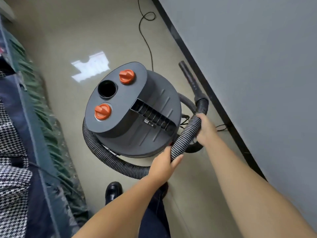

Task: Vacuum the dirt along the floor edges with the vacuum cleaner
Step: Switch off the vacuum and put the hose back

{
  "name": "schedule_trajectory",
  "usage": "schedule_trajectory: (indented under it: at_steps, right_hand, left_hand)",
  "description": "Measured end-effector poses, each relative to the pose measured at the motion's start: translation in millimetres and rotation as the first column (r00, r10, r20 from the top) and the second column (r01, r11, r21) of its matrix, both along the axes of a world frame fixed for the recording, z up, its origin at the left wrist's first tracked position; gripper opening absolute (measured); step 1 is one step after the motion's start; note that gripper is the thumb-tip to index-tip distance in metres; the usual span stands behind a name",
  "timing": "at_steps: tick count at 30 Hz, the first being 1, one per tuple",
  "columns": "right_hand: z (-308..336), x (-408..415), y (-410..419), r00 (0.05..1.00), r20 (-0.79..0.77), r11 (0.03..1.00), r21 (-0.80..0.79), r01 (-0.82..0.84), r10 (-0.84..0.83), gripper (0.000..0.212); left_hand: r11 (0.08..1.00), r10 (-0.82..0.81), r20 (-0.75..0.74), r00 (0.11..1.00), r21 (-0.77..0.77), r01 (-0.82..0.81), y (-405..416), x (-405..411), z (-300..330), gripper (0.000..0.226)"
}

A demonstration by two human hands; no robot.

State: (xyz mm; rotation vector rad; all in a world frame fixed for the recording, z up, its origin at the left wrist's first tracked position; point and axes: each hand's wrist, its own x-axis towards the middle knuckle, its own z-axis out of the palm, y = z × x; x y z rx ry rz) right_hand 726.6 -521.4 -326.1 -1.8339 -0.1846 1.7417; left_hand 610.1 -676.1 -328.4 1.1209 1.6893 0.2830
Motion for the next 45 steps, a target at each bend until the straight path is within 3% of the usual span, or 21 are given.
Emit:
schedule_trajectory:
  at_steps: [2, 5, 10, 15, 22, 26, 29, 32, 36, 38, 42, 45]
  right_hand:
    - [-11, -12, -11, 0.984, 0.049, 0.984, 0.024, -0.175, 0.174, 0.013]
    - [-19, -16, -19, 0.894, 0.19, 0.907, 0.039, -0.419, 0.405, 0.033]
    - [-21, -6, -9, 0.726, 0.244, 0.758, -0.064, -0.649, 0.643, 0.039]
    - [-23, -20, -10, 0.69, 0.356, 0.767, -0.146, -0.625, 0.631, 0.049]
    - [-47, -24, -11, 0.64, 0.445, 0.776, -0.279, -0.565, 0.626, 0.057]
    - [-66, -26, -7, 0.727, 0.406, 0.828, -0.362, -0.428, 0.554, 0.061]
    - [-73, -24, -3, 0.735, 0.371, 0.817, -0.361, -0.449, 0.568, 0.059]
    - [-66, -21, -4, 0.773, 0.292, 0.816, -0.342, -0.466, 0.563, 0.059]
    - [-46, -17, -20, 0.856, 0.234, 0.876, -0.269, -0.399, 0.462, 0.046]
    - [-31, -12, -31, 0.851, 0.258, 0.885, -0.221, -0.409, 0.458, 0.047]
    - [24, -9, -42, 0.668, 0.452, 0.786, -0.134, -0.604, 0.591, 0.049]
    - [78, -19, -48, 0.404, 0.633, 0.588, -0.1, -0.803, 0.661, 0.046]
  left_hand:
    - [1.0, 0.011, -0.034, 0.999, -0.026, -0.011, 5, 3, -7, 0.045]
    - [0.999, -0.005, -0.062, 0.998, -0.032, 0.003, 10, 8, -13, 0.051]
    - [0.985, -0.029, -0.153, 0.988, -0.171, 0.003, 15, 19, -18, 0.056]
    - [0.909, 0.029, -0.197, 0.98, -0.403, -0.107, 24, 26, -15, 0.077]
    - [0.774, 0.265, -0.159, 0.951, -0.553, -0.308, 34, 32, -23, 0.09]
    - [0.735, 0.272, -0.162, 0.948, -0.601, -0.314, 37, 34, -35, 0.092]
    - [0.733, 0.241, -0.172, 0.955, -0.613, -0.295, 40, 34, -43, 0.093]
    - [0.752, 0.166, -0.185, 0.969, -0.611, -0.245, 43, 29, -36, 0.092]
    - [0.735, 0.197, -0.118, 0.973, -0.64, -0.226, 43, 17, -14, 0.084]
    - [0.743, 0.218, -0.103, 0.97, -0.627, -0.234, 33, 11, 2, 0.081]
    - [0.81, 0.315, -0.047, 0.948, -0.507, -0.295, 6, -9, 51, 0.07]
    - [0.907, 0.3, -0.062, 0.952, -0.292, -0.305, -7, -29, 94, 0.05]
